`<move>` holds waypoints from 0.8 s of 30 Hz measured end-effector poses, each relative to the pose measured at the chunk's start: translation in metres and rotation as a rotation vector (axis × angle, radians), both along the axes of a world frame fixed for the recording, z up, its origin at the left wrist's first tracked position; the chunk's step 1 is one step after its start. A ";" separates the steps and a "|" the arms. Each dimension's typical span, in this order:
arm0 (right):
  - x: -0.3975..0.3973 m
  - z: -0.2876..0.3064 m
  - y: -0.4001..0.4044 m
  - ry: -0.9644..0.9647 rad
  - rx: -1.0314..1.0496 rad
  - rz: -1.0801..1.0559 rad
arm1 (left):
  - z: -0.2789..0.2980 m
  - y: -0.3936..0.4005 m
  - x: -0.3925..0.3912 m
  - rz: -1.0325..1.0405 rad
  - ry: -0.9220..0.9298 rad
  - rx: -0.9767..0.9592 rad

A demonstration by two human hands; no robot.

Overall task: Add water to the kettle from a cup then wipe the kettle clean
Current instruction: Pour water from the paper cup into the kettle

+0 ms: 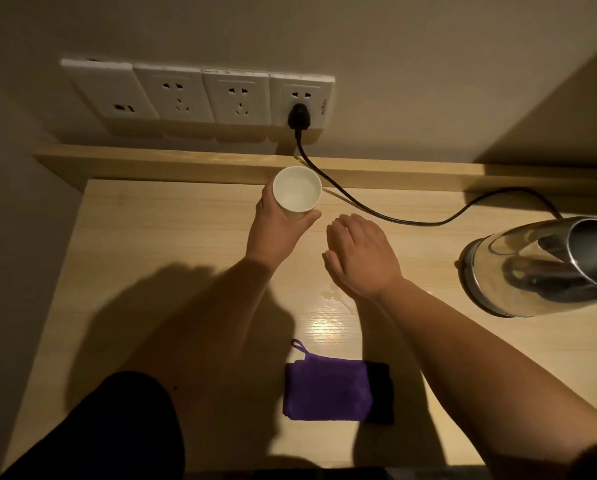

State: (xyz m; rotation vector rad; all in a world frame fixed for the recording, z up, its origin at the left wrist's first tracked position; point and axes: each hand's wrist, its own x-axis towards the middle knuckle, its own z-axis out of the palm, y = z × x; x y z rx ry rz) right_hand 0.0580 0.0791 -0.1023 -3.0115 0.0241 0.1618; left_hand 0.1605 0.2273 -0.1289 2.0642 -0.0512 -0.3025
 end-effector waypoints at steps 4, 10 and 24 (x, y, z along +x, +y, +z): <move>-0.005 -0.004 -0.006 -0.004 0.013 -0.019 | 0.001 -0.005 0.000 0.061 0.050 -0.008; -0.020 0.002 -0.014 -0.032 0.005 -0.051 | 0.014 -0.012 -0.014 0.053 0.015 0.019; -0.129 0.023 -0.037 0.040 0.019 -0.290 | 0.079 -0.049 -0.100 -0.241 -0.044 0.034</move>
